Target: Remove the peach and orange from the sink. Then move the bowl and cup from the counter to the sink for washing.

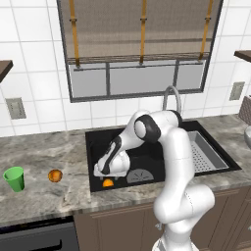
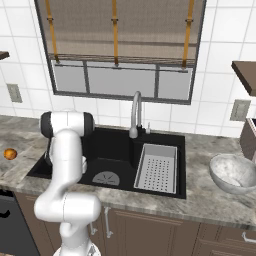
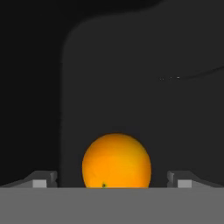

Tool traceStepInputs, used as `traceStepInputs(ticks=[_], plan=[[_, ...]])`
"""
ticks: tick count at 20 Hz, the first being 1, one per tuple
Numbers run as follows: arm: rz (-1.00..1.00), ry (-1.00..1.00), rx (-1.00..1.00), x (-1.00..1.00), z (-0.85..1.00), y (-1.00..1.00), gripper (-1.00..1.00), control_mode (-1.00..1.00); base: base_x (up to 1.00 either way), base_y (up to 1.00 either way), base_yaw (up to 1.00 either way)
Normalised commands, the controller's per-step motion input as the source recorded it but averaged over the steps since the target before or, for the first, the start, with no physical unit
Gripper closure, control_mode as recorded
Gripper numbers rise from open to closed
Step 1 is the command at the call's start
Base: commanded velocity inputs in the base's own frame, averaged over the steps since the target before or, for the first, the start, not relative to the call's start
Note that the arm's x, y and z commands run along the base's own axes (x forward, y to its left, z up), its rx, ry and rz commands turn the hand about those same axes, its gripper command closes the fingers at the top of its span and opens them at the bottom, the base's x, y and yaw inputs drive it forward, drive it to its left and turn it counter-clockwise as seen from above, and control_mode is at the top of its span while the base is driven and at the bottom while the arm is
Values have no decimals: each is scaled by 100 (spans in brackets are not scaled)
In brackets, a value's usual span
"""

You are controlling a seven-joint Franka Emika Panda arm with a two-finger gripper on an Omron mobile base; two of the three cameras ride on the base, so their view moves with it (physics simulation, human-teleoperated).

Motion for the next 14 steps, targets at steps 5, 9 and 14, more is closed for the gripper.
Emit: traceStepInputs(ticks=[5, 9, 14], plan=[[0, 18, 0, 15, -4, 0, -100, -100, 0, 0, 0], [0, 12, 0, 11, -11, 1, -100, -100, 0, 0, 0], [0, 10, 0, 3, -15, 4, -100, -100, 0, 0, 0]])
